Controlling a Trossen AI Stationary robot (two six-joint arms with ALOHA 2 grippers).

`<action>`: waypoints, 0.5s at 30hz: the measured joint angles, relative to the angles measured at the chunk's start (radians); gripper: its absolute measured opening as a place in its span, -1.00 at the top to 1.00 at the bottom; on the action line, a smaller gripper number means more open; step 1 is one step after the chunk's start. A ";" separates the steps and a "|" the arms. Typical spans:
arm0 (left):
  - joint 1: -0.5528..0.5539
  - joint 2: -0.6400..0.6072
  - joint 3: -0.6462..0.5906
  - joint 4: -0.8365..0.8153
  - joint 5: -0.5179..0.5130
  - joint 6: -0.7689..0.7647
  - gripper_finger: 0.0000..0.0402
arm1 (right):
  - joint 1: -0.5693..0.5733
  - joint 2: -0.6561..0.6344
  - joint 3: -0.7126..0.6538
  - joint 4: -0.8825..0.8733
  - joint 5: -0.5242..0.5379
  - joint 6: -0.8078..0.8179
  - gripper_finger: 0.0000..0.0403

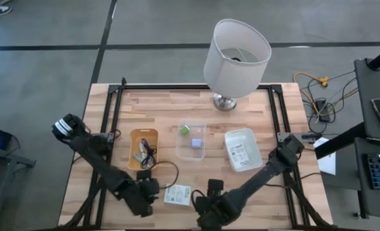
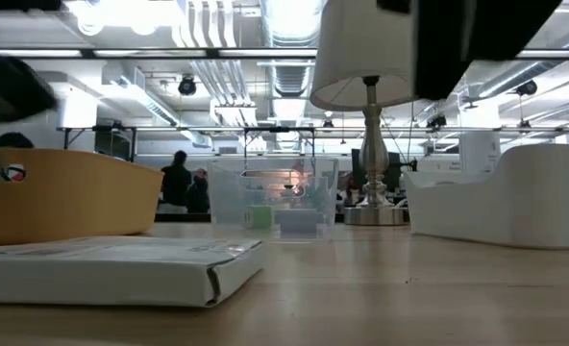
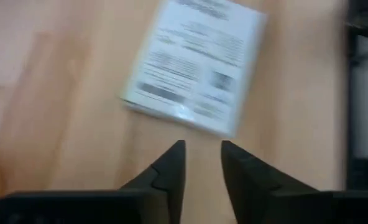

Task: Pick and place items into bin
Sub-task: Put the white card reader box into the white bin

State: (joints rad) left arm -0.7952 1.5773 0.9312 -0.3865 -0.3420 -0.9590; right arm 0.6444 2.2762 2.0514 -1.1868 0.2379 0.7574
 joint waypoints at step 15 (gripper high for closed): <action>0.157 0.043 -0.001 0.128 -0.048 0.196 0.58 | 0.010 0.130 0.047 0.191 0.215 -0.314 -0.15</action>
State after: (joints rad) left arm -0.6386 1.6202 0.9297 -0.2590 -0.3902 -0.7625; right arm 0.6548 2.4059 2.0982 -0.9961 0.4531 0.4433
